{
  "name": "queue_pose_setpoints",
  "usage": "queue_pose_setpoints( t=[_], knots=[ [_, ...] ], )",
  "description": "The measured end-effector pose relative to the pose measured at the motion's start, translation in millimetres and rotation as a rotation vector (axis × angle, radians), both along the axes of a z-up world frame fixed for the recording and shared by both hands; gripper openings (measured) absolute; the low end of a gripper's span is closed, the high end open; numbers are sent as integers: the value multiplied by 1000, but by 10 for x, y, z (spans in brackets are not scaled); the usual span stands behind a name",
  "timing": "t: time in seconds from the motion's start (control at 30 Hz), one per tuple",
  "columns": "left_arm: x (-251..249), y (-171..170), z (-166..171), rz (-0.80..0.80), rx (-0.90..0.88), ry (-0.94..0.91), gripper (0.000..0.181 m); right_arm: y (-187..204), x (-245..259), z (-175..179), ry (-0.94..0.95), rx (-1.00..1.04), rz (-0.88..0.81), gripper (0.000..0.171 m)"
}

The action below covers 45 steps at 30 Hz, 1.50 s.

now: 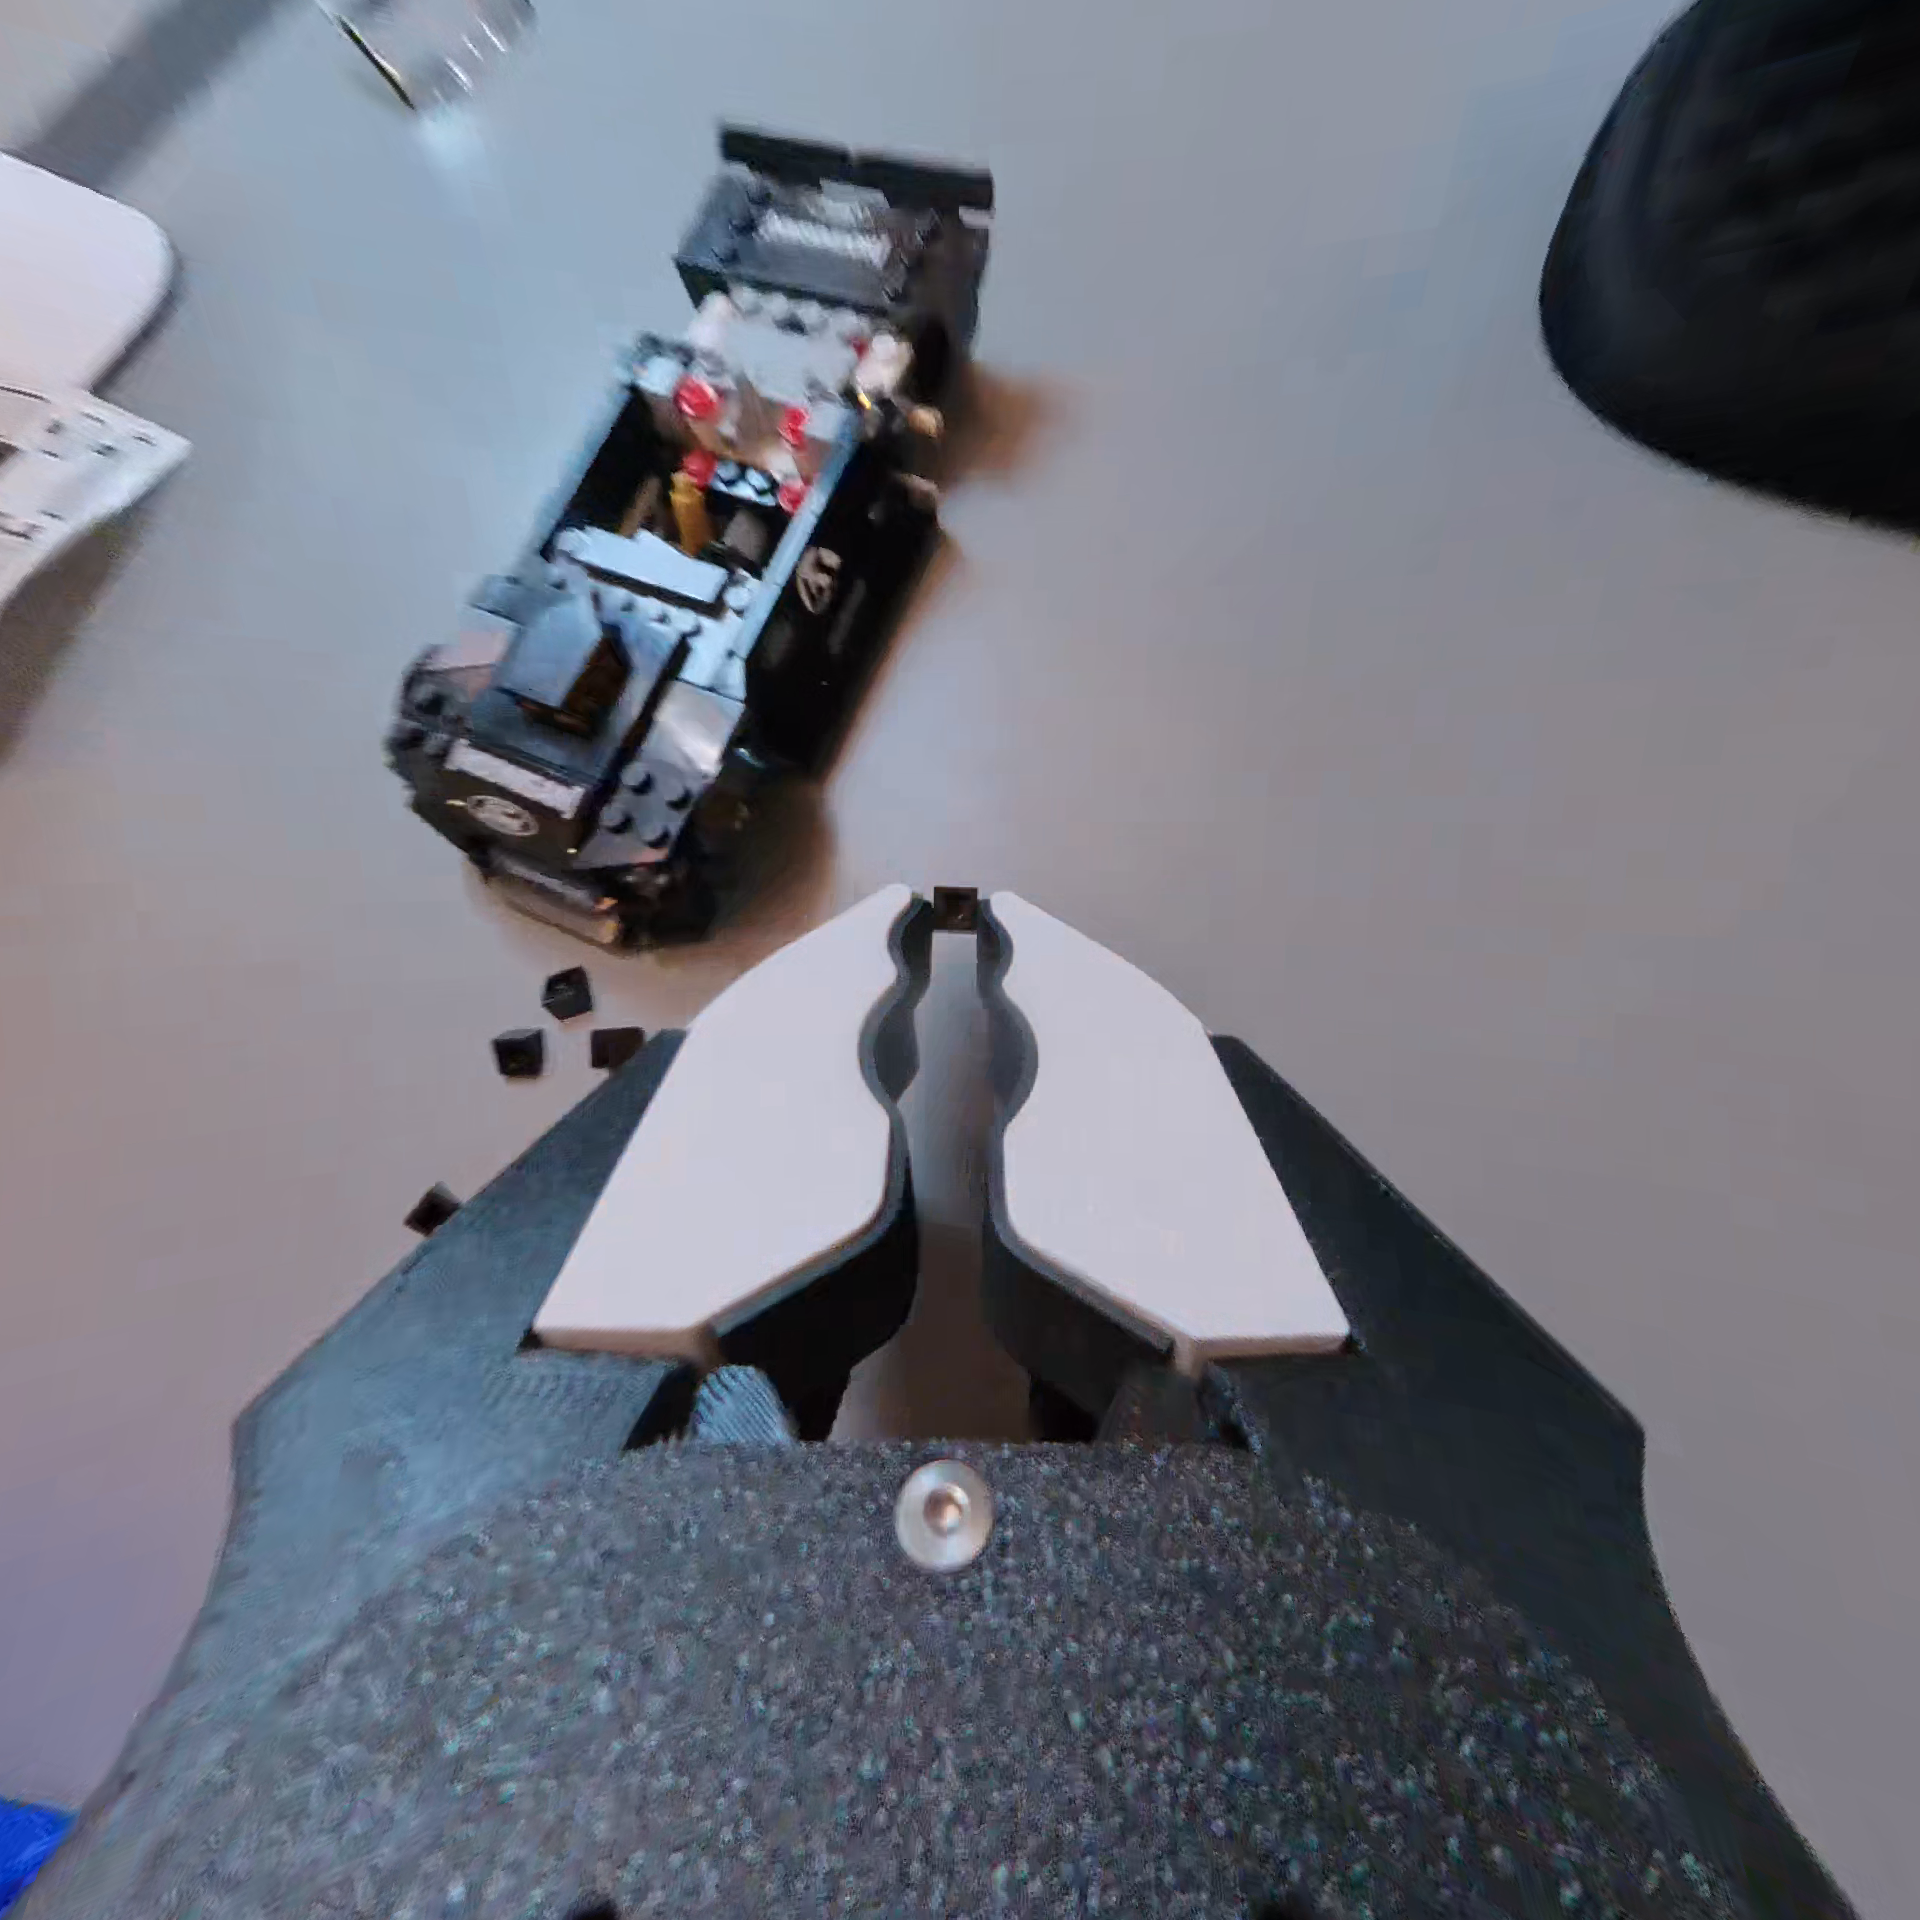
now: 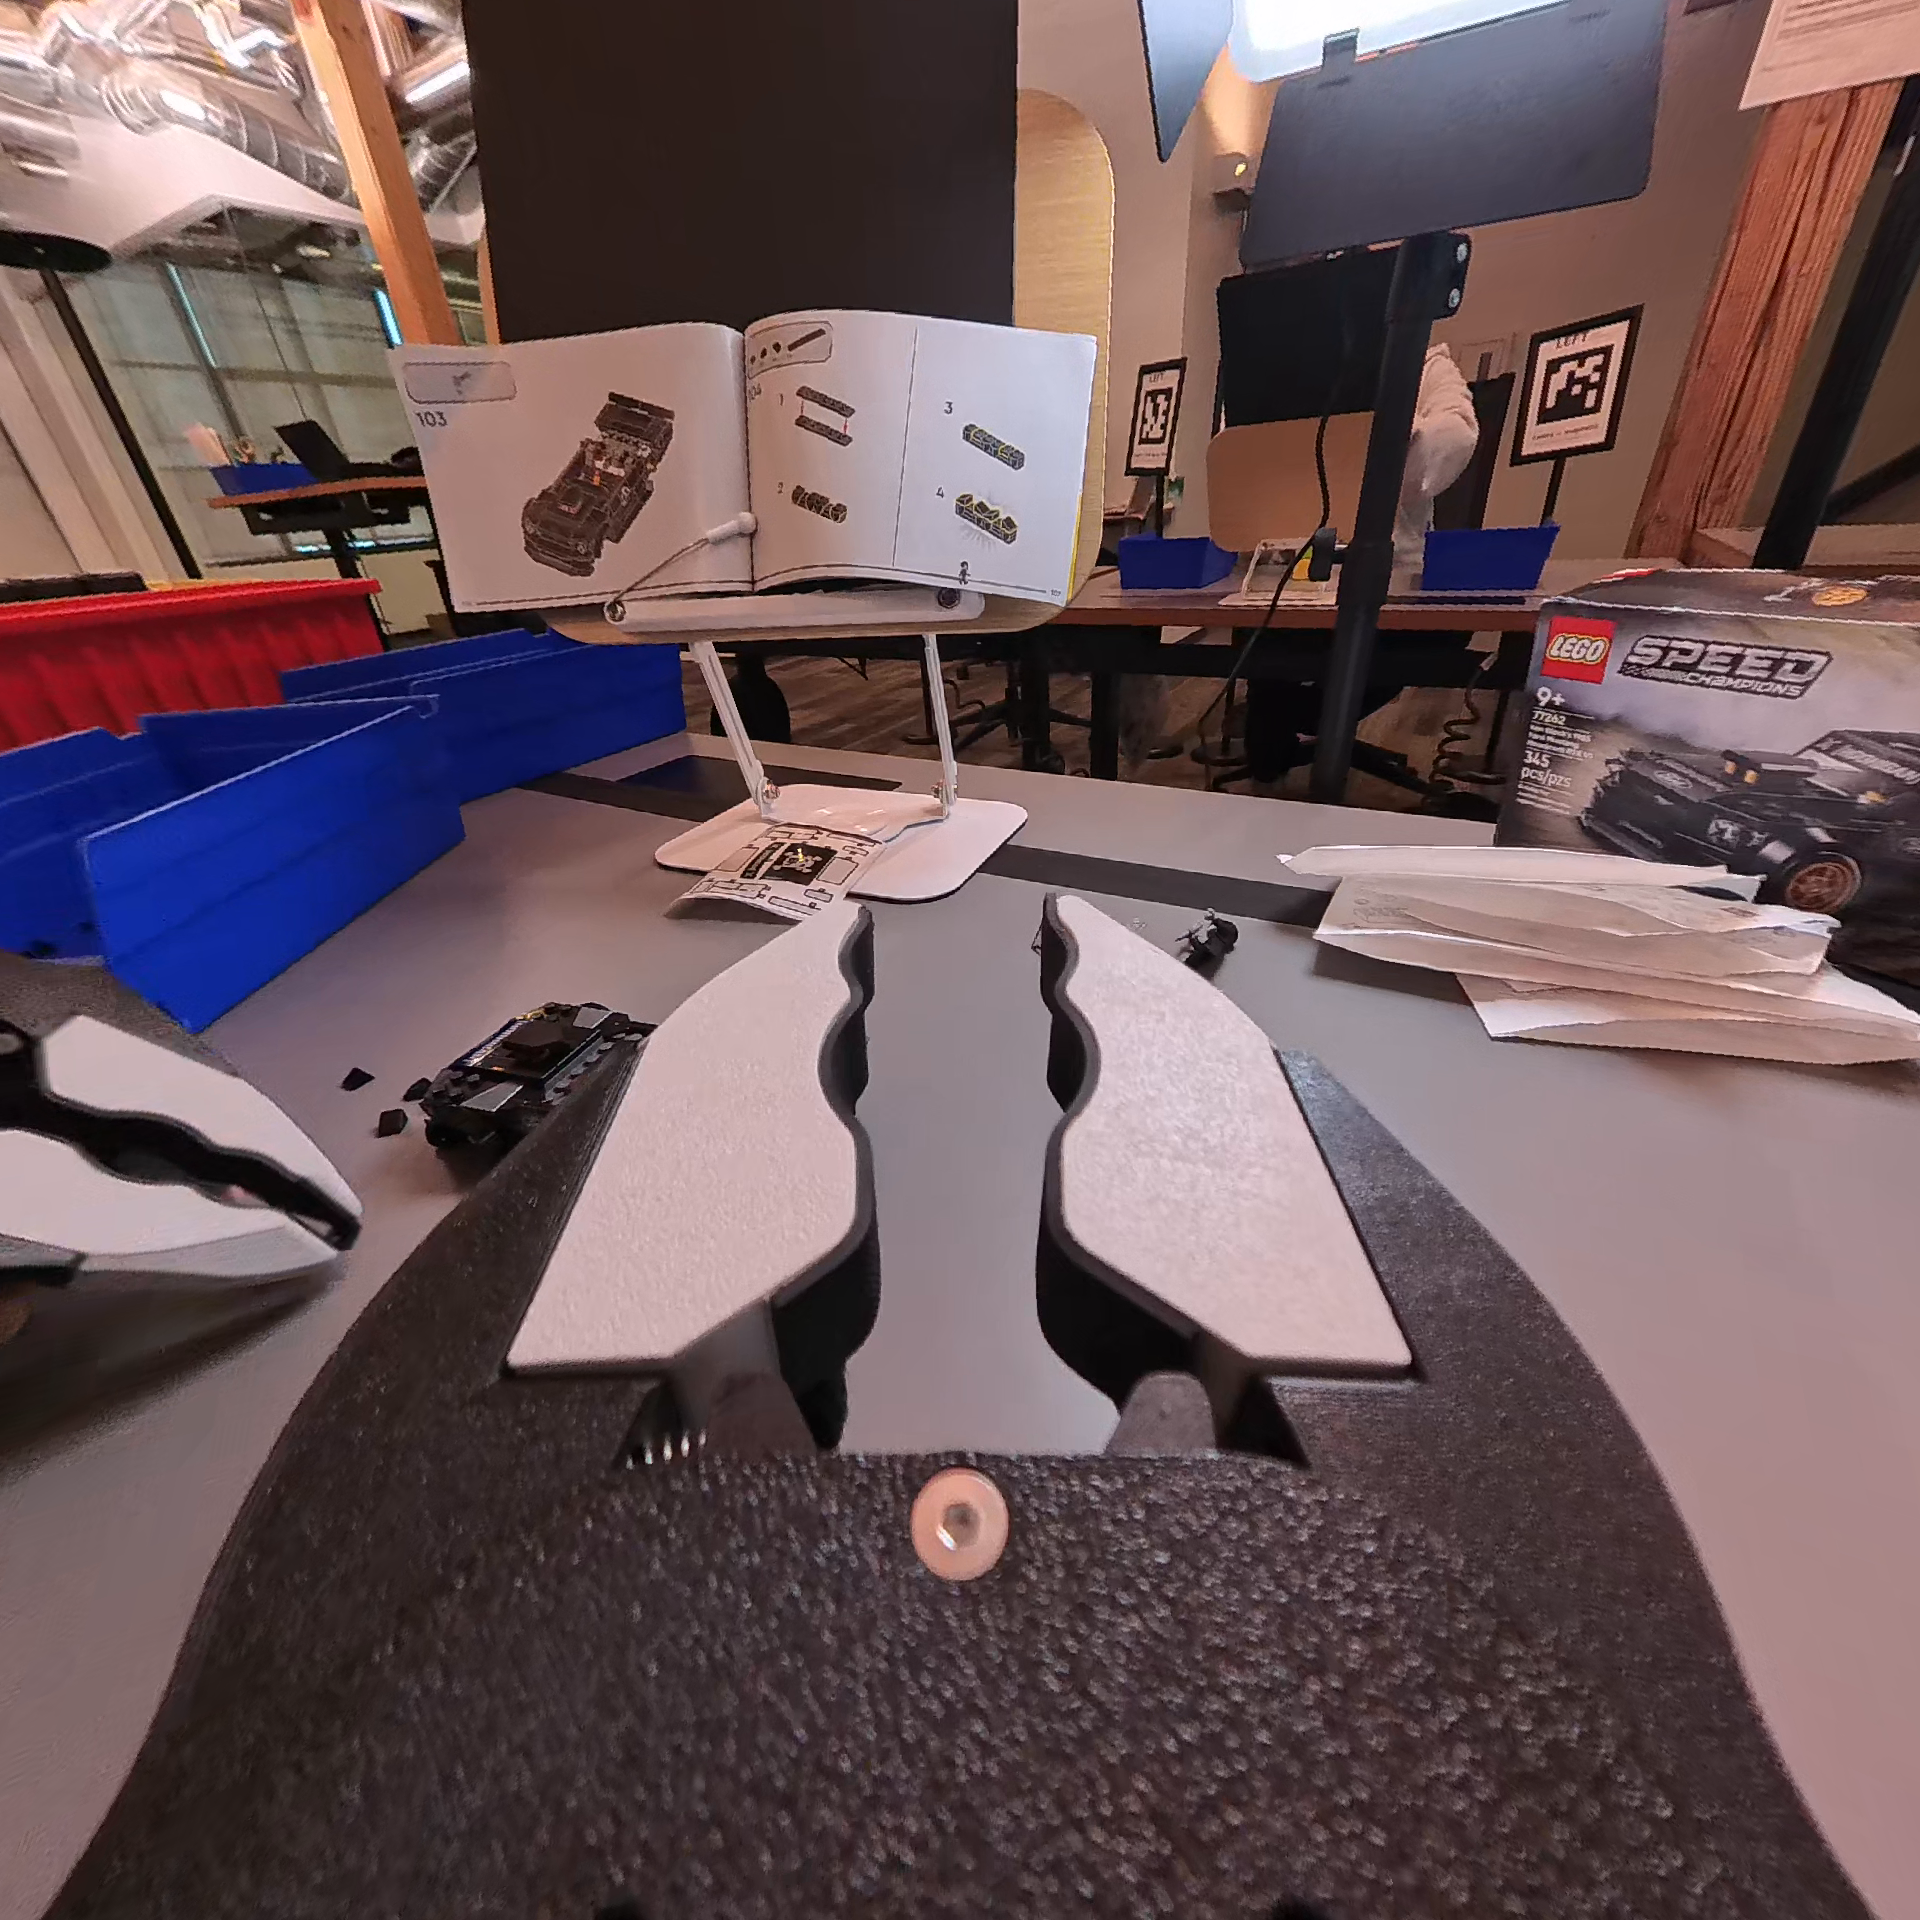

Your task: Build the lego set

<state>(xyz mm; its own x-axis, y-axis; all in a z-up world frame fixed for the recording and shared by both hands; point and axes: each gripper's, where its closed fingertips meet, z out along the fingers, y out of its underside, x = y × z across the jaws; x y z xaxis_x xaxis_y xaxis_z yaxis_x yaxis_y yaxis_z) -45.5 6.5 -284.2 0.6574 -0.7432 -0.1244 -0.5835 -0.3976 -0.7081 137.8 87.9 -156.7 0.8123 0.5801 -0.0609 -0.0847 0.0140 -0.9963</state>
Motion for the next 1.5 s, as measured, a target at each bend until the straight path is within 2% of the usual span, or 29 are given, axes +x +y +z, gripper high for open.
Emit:
queue_pose_setpoints(
  t=[0.1, 0.3, 0.4, 0.57, 0.77, 0.83, 0.97, 1.03, 1.1, 1.2, 1.5],
  knots=[
    [66, 14, -71, -27, -47, 15, 9, 3, -9, -13, 1, -8, 7, 31],
    [134, 107, -82, -43, -27, -13, 9, -9, -65, -57, 3, -35, 52, 30],
    [196, 130, -31, -53, -3, -57, 9, -134, -351, -238, -99, -87, 211, 29],
    [161, 154, -78, -42, -37, -55, 9, -288, -646, -471, -371, -14, 276, 29],
    [172, 153, -42, -40, -36, -107, 9, -336, -696, -476, -382, -1, 304, 28],
    [268, 117, 100, -47, -69, -263, 9, -424, -778, -459, -383, 22, 355, 28],
    [508, 5, 674, -98, -216, -790, 8, -776, -1103, -394, -401, 130, 522, 23],
    [540, -21, 873, -115, -324, -1007, 9, -869, -1203, -323, -397, 187, 541, 20],
    [551, -32, 967, -121, -400, -1142, 9, -913, -1258, -273, -390, 216, 549, 17],
    [595, -90, 1015, -152, -458, -1219, 8, -913, -1302, -288, -419, 235, 535, 16],
    [638, -132, 1041, -185, -511, -1267, 8, -954, -1333, -214, -426, 290, 527, 8]
  ],
)
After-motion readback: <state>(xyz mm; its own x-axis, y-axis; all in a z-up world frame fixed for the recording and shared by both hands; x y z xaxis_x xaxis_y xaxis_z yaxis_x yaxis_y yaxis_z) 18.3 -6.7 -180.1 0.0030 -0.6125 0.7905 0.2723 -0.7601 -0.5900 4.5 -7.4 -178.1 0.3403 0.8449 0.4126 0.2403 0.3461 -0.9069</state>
